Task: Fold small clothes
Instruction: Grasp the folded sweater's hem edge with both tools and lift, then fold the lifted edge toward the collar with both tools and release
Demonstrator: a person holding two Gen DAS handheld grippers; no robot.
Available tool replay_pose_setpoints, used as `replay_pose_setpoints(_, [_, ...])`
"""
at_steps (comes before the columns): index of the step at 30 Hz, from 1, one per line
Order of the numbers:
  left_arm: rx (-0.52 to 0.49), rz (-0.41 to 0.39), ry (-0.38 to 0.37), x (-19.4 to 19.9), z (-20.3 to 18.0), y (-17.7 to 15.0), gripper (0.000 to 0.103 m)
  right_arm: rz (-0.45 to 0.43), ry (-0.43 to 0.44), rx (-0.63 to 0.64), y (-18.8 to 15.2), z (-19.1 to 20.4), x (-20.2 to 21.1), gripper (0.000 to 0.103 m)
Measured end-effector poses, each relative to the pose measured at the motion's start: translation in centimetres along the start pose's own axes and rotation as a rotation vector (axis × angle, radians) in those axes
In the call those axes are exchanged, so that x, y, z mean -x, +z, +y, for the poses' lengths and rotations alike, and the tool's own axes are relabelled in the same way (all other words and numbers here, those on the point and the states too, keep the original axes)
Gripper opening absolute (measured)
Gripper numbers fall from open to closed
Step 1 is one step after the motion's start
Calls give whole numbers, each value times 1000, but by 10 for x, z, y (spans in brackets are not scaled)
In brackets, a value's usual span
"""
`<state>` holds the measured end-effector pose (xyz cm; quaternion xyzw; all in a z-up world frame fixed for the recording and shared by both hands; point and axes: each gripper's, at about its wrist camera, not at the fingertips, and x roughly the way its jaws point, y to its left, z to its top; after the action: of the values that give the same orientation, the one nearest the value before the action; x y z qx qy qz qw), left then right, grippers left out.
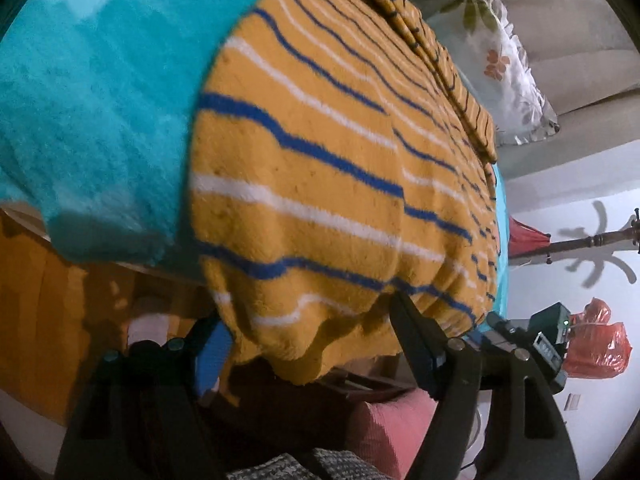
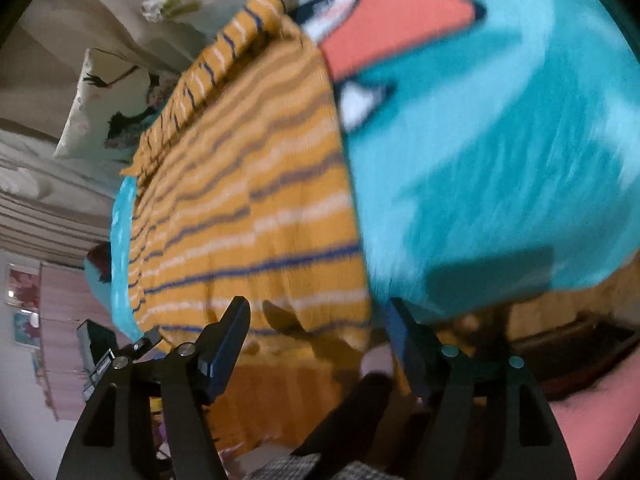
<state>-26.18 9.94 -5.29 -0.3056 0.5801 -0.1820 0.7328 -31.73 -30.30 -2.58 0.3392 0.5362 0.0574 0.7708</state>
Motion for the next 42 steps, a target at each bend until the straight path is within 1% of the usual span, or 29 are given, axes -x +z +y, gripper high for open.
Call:
replay_pose_setpoints(2, [9,3,-8,0,1,1,74,26,10,-6,-5,-1,-15,75])
replay_pose_setpoints(3, [12,5,-9,1,1,0,72,35,15,-12,-6,-2,-23,75])
replay_pose_setpoints(4, [16,6,-9,3,2,-1,59,42,19,-20,-6,-4,-27,75])
replay_pose_setpoints(5, [20,12,-5,6,4,-3,37,47,28,-36,-6,-4,-34,75])
replay_pose_setpoints(7, [26,37,24,12,5,-7,16,50,53,-60,-7,-5,-38,73])
replay_pose_setpoints(8, [20,37,50,14,3,-8,10,48,71,-73,-8,-4,-37,65])
replay_pose_setpoints(9, [10,38,70,18,1,-10,10,50,92,-85,-10,-4,-36,52])
replay_pose_setpoints(10, [3,35,76,21,-2,-11,10,60,113,-98,-13,-5,-36,44])
replay_pose_setpoints(11, [-1,30,80,25,-5,-13,10,79,137,-119,-15,-6,-36,27])
replay_pose_setpoints(12, [-6,26,85,28,-10,-14,9,91,152,-135,-17,-8,-35,21])
replay_pose_setpoints(14, [-19,12,92,37,-18,-19,9,98,174,-154,-21,-11,-28,17])
replay_pose_setpoints(16, [-26,-7,88,47,-26,-23,9,102,185,-148,-22,-8,-21,16])
replay_pose_setpoints(21, [-33,-75,72,72,-50,-22,9,97,226,-84,-23,20,8,14])
replay_pose_setpoints(25, [-44,-127,40,91,-63,-9,9,68,276,-39,-15,41,34,11])
replay_pose_setpoints(27, [-57,-155,27,98,-76,6,9,45,299,-26,-5,50,46,6])
replay_pose_setpoints(28, [-62,-163,21,100,-79,12,9,32,311,-22,1,54,51,6])
replay_pose_setpoints(31, [-93,-181,6,100,-96,42,9,-19,317,3,28,71,63,6])
replay_pose_setpoints(35, [-144,-188,12,87,-117,101,9,-89,266,35,77,98,62,6])
replay_pose_setpoints(37, [-159,-184,6,79,-126,141,9,-110,254,33,103,107,59,6])
replay_pose_setpoints(39, [-179,-186,5,71,-135,178,9,-132,239,32,136,120,52,6])
replay_pose_setpoints(41, [-192,-185,12,60,-141,219,9,-156,193,46,173,137,38,6])
replay_pose_setpoints(42, [-194,-176,19,49,-144,246,9,-164,168,49,188,142,32,6])
